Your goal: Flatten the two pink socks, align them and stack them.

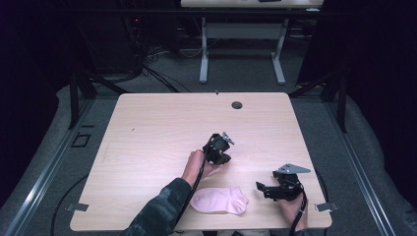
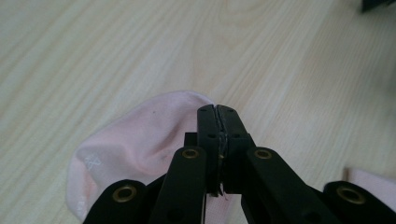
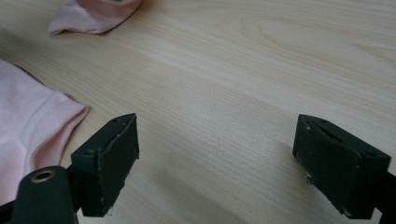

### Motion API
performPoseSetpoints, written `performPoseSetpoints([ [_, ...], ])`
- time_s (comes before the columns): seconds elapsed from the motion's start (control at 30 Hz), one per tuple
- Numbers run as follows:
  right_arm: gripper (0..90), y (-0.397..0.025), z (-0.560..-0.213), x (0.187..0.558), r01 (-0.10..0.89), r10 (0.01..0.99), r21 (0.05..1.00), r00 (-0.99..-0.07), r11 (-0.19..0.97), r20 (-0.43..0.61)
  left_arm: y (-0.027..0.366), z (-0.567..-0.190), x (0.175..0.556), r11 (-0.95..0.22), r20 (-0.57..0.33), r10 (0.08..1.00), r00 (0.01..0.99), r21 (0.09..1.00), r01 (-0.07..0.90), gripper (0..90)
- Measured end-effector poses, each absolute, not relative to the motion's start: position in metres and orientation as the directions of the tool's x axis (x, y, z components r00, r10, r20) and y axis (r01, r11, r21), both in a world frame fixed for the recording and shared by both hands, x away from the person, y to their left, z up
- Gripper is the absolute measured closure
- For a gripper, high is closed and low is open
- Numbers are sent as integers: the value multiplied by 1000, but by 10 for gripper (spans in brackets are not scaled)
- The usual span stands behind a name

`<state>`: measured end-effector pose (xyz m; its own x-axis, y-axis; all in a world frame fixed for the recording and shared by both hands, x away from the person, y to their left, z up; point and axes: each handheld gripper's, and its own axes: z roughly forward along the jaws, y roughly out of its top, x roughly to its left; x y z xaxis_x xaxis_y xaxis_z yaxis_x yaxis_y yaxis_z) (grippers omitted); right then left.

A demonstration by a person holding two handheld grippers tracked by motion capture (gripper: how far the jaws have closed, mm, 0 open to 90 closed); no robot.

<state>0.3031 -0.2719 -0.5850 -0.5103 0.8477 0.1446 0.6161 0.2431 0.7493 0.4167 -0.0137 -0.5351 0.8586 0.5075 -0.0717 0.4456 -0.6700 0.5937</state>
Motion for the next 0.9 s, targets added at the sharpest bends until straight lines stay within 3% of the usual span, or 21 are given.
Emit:
performPoseSetpoints([
  [0.43,145,-265,-583,310,645,840,725,-514,243,175,19,-500,406,-493,-150,557,817,732,471,889],
  [0.9,251,-220,-556,328,581,776,728,-621,363,109,83,-512,425,-287,-311,664,680,733,616,880],
])
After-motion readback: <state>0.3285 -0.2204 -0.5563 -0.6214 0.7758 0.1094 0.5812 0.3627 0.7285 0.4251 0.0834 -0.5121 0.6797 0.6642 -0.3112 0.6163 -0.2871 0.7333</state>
